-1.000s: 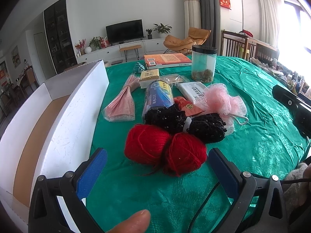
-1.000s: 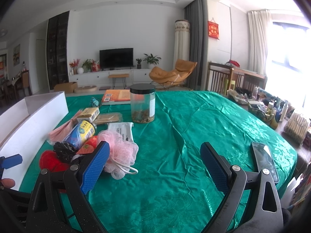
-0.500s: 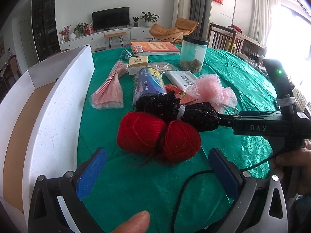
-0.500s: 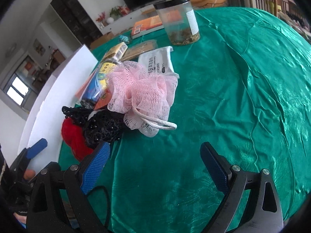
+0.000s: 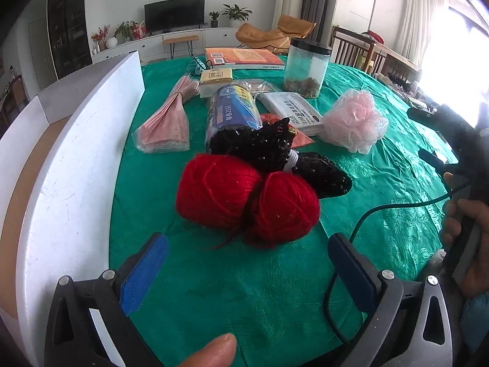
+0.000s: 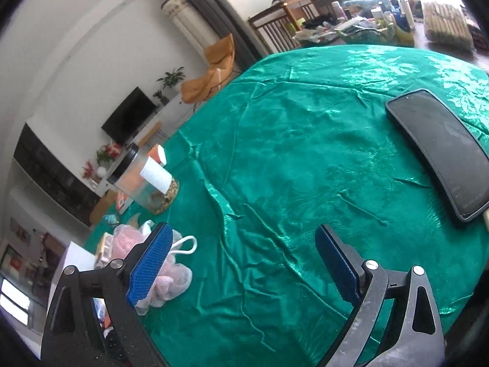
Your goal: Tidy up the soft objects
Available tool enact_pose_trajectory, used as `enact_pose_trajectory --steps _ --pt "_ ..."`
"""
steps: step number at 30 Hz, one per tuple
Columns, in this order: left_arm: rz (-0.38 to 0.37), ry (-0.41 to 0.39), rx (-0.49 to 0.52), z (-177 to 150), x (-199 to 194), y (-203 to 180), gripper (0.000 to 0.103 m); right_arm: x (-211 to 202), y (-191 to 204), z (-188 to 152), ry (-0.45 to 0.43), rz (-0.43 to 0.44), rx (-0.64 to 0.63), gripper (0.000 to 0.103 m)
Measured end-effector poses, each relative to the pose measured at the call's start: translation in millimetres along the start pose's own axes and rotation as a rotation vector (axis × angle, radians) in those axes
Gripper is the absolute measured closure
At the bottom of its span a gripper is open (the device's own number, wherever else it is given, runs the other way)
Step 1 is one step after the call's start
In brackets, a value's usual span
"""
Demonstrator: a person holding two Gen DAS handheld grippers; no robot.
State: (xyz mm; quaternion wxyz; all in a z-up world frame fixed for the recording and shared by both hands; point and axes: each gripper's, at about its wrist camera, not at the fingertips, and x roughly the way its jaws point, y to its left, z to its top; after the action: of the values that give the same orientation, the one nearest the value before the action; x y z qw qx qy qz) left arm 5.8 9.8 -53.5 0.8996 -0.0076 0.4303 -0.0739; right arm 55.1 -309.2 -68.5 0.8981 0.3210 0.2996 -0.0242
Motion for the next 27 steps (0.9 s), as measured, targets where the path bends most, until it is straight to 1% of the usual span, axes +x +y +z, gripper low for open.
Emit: enact_pose_trajectory --steps 2,3,4,5,6,7,8,9,10,11,12,13,14,16,18,20,23,24,25,26,27 --pt "0.01 -0.007 0.022 0 -2 -3 0.0 11 34 -10 0.088 0.147 -0.131 0.006" --pt "0.01 -0.005 0.029 0 -3 -5 0.0 19 54 -20 0.14 0.187 -0.228 0.006" --pt "0.006 -0.002 0.035 0 -3 -6 0.0 27 74 -33 0.196 0.203 -0.337 0.007" --pt "0.003 0.0 0.037 0 -4 -7 0.0 39 93 -47 0.269 0.195 -0.448 0.008" --pt "0.001 0.002 0.039 1 -4 -8 0.0 53 105 -57 0.325 0.15 -0.537 0.008" --pt "-0.002 0.004 0.041 1 -4 -10 0.0 71 111 -64 0.37 0.066 -0.611 0.008" --pt "-0.004 0.003 0.042 1 -5 -11 0.0 88 112 -59 0.392 -0.034 -0.637 0.01" --pt "-0.006 0.0 0.041 2 -5 -12 0.0 98 104 -43 0.368 -0.109 -0.591 0.01" --pt "-0.009 -0.002 0.042 2 -6 -13 0.0 99 91 -20 0.309 -0.134 -0.5 0.01" --pt "-0.01 -0.004 0.044 2 -6 -13 0.0 91 77 6 0.221 -0.145 -0.395 0.009" --pt "-0.007 -0.007 0.048 3 -6 -14 0.0 77 65 29 0.13 -0.145 -0.31 0.009" --pt "-0.001 -0.011 0.051 3 -5 -14 0.0 63 55 50 0.057 -0.121 -0.252 0.008" --pt "0.003 -0.013 0.049 4 -4 -13 0.0 51 50 61 0.018 -0.089 -0.229 0.008" --pt "0.0 -0.005 0.025 6 2 -10 0.0 25 44 70 -0.021 -0.04 -0.24 0.008" --pt "-0.008 0.013 -0.004 6 9 -8 0.0 10 42 60 -0.022 -0.038 -0.251 0.008" --pt "-0.015 0.028 -0.019 6 12 -9 0.0 7 30 39 0.034 -0.025 -0.214 0.008" --pt "-0.019 0.022 -0.01 8 8 -13 0.0 13 9 4 0.115 -0.017 -0.132 0.008" --pt "-0.024 0.019 -0.01 9 6 -14 0.0 16 6 2 0.158 -0.016 -0.088 0.008" --pt "-0.033 0.016 -0.018 10 4 -14 0.0 16 5 2 0.171 0.017 -0.07 0.008" --pt "-0.045 0.014 -0.03 12 2 -13 0.0 13 5 2 0.15 0.034 -0.076 0.008" --pt "-0.057 0.014 -0.046 14 1 -11 0.0 11 8 1 0.14 0.018 -0.099 0.008"
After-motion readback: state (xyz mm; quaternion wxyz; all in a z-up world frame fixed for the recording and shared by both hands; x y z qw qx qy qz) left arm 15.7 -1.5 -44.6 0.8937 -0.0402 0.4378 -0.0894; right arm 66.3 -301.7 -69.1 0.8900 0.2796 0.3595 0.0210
